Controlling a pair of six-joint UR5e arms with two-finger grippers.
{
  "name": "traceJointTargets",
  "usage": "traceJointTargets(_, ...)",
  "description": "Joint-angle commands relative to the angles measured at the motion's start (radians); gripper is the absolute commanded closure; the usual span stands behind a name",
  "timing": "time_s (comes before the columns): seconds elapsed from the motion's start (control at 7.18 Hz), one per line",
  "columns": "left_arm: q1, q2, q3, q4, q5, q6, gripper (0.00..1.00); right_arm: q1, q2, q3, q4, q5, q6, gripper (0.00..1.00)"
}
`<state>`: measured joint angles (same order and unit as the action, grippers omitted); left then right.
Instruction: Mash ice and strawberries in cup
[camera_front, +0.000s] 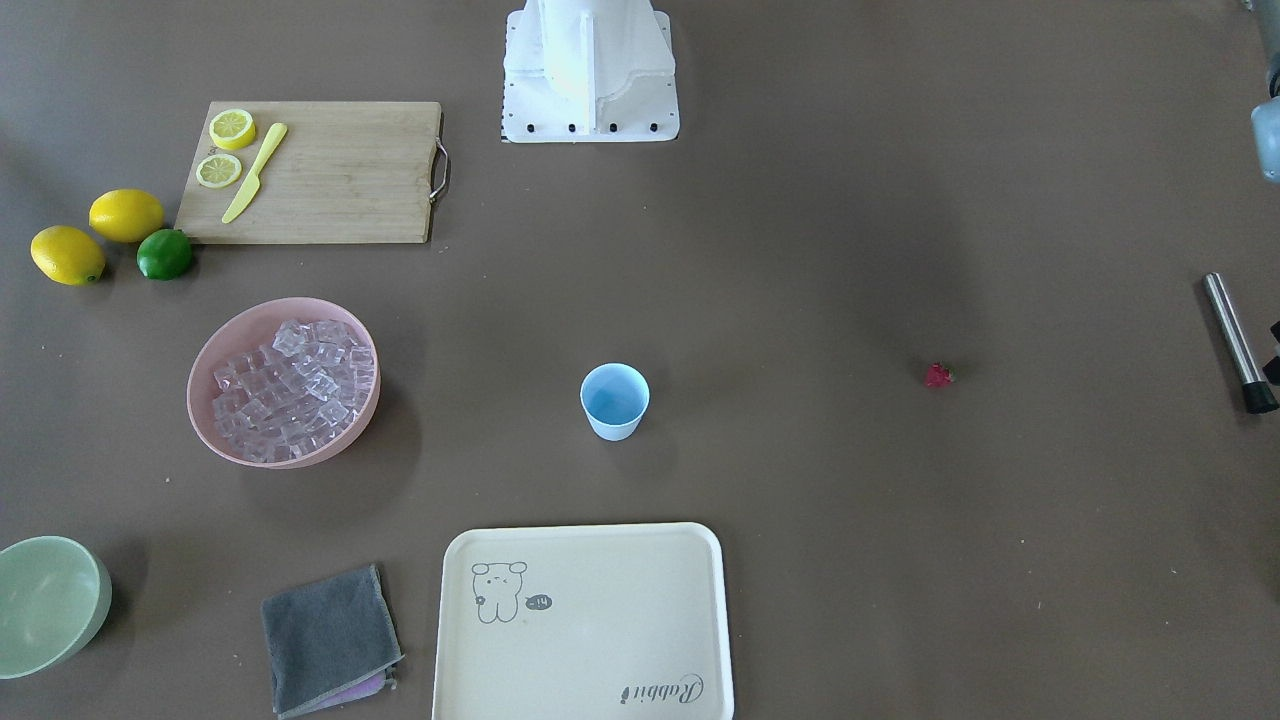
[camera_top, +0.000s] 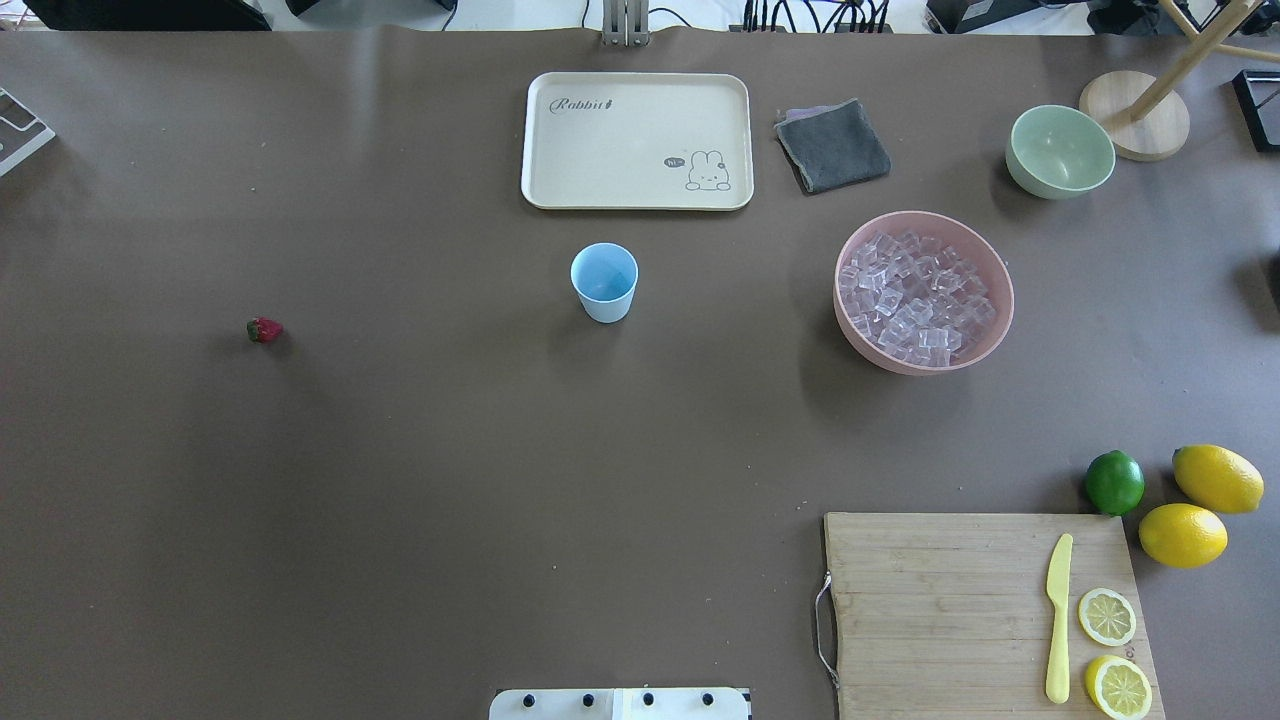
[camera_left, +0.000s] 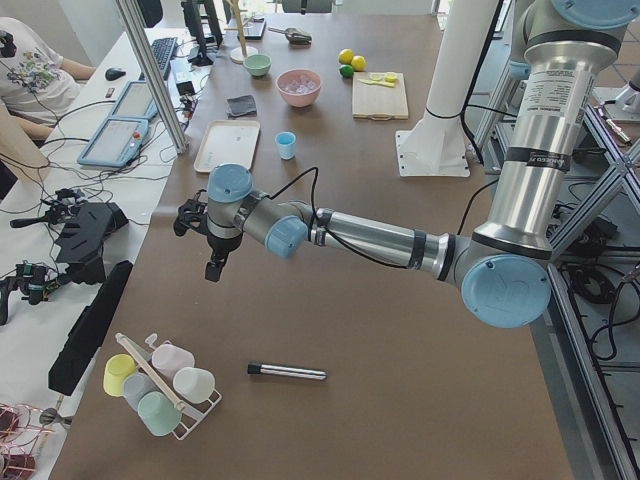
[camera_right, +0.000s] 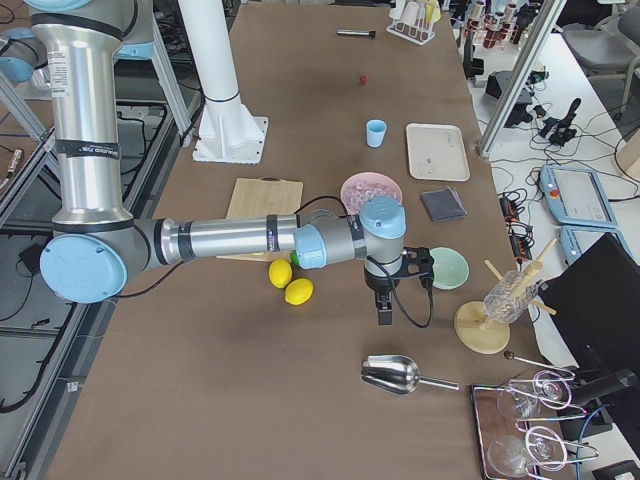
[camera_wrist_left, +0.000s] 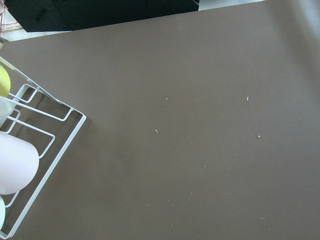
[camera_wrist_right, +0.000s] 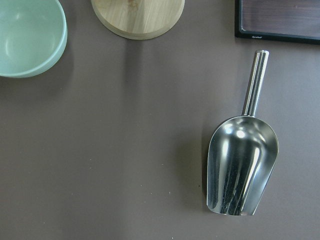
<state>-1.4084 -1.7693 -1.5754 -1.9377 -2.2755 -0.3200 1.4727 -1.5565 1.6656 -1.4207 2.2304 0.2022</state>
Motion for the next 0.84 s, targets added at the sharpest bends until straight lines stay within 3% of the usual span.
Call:
traceJointTargets(0.0, 0.04, -0.01, -0.008, -0.001, 0.083, -0.001, 0.03, 0.0, 0.004, 0.005, 0.0, 0.0, -0.004, 0.01)
traceJointTargets(0.42, 0.068, -0.007, -0.003, -0.003, 0.074, 0.002, 0.03, 0.0, 0.003, 0.016, 0.029, 0.0, 0.002, 0.01)
traceJointTargets(0.56, 0.066, 0.002, 0.0, 0.0, -0.015, 0.009, 0.03, 0.0, 0.004, 0.013, 0.029, 0.002, 0.003, 0.02)
traceJointTargets(0.7, 0.053, 0.008, -0.005, 0.002, -0.042, 0.006, 0.03, 0.0, 0.004, 0.013, 0.029, 0.002, 0.003, 0.02)
